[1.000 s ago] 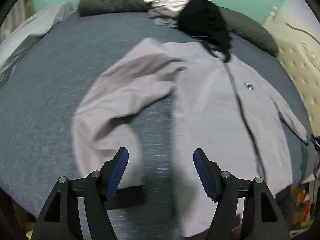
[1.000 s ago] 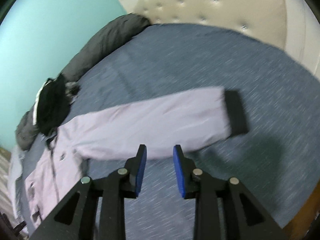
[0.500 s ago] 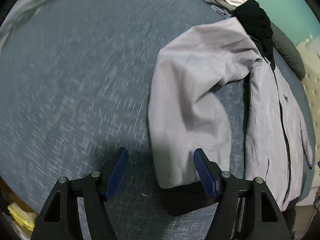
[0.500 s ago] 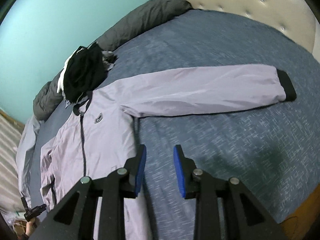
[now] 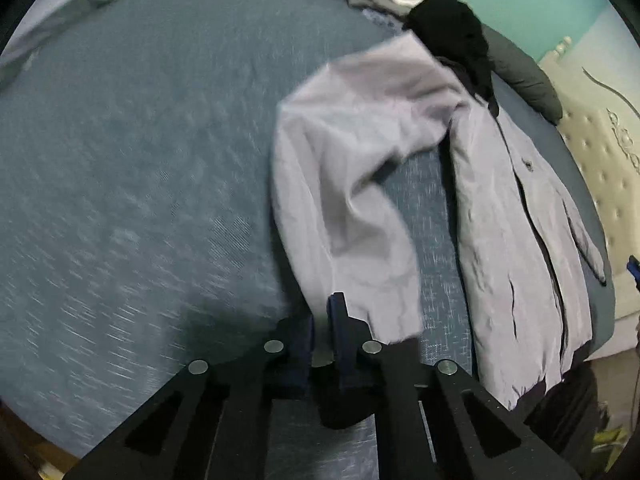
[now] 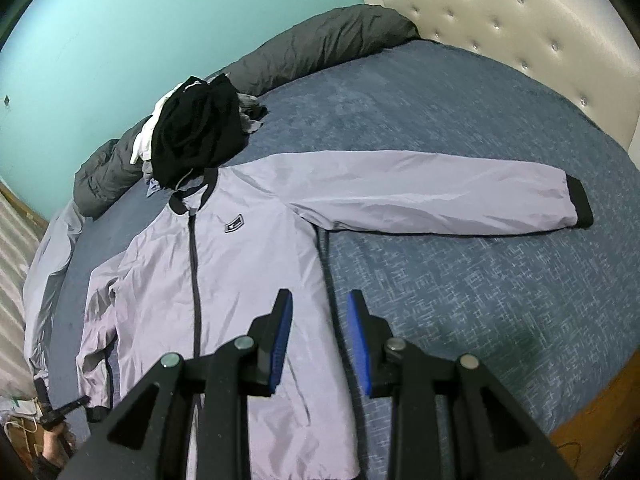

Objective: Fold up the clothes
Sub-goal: 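Grasp the other black sleeve cuff with the left gripper and pull it outward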

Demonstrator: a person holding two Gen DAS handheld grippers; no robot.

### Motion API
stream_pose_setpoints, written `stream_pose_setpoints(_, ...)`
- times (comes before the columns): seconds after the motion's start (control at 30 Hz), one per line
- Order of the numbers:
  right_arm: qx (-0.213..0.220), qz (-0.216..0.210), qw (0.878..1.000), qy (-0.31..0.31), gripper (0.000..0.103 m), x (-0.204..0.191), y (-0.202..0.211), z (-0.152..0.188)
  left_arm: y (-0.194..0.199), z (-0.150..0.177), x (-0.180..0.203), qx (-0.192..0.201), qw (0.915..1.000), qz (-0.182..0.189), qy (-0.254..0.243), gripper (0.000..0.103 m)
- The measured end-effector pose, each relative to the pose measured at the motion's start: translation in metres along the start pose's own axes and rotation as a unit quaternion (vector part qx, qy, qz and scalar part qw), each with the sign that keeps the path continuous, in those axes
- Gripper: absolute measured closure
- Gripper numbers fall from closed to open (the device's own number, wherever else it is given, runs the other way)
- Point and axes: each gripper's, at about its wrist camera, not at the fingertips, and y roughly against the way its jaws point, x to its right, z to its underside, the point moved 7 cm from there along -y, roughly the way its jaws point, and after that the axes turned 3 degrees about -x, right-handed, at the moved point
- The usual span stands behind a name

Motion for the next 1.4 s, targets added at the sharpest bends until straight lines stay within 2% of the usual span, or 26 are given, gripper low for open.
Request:
stream_pose_setpoints(0.13, 0.001, 0.0, 1.0, 0.008, 0.075, -0.012, 0.002, 0.002, 0.034, -0.015, -0.027, 0.021, 0.9994, -0.025, -0.012, 0.098)
stream_pose_setpoints(0.27, 0.001, -0.003, 1.0, 0.013, 0.075, -0.024, 0.003, 0.003, 0.055, -0.035, -0.059, 0.024, 0.9954, -0.086, -0.035, 0.1)
stream_pose_setpoints(0.4, 0.003, -0.006, 1.0, 0.021, 0.075, -0.038, 0.004, 0.004, 0.073, -0.049, -0.076, 0.032, 0.9911, -0.121, -0.045, 0.101)
stream_pose_setpoints(0.53, 0.002, -0.006, 1.0, 0.027, 0.075, -0.046, 0.004, 0.005, 0.087, -0.058, -0.09, 0.037, 0.9906, -0.124, -0.043, 0.101)
stream_pose_setpoints(0.7, 0.001, -0.003, 0.999, 0.033, 0.075, -0.052, 0.005, 0.007, 0.079, -0.065, -0.106, 0.027, 0.9914, -0.125, -0.031, 0.1)
stream_pose_setpoints(0.83, 0.0, 0.002, 0.999, 0.035, 0.075, -0.053, 0.005, 0.008, 0.065, -0.06, -0.127, 0.028, 0.9905, -0.135, -0.004, 0.085)
stream_pose_setpoints(0.9, 0.0, 0.002, 0.999, 0.035, 0.075, -0.054, 0.004, 0.009, 0.062, -0.055, -0.134, 0.037, 0.9898, -0.137, 0.009, 0.065)
stream_pose_setpoints(1.0, -0.001, 0.002, 0.999, 0.038, 0.075, -0.056, 0.003, 0.01, 0.061, -0.043, -0.142, 0.053, 0.9909, -0.116, 0.043, 0.047)
stream_pose_setpoints(1.1, -0.004, 0.002, 0.999, 0.04, 0.075, -0.057, 0.001, 0.013, 0.058, -0.029, -0.15, 0.065, 0.9906, -0.094, 0.076, 0.04)
stream_pose_setpoints(1.2, -0.007, 0.002, 0.999, 0.042, 0.075, -0.059, -0.001, 0.015, 0.053, -0.019, -0.16, 0.068, 0.9892, -0.092, 0.092, 0.039)
stream_pose_setpoints(1.4, -0.012, -0.002, 0.999, 0.05, 0.075, -0.071, -0.006, 0.021, 0.043, -0.008, -0.166, 0.071, 0.9886, -0.05, 0.123, 0.04)
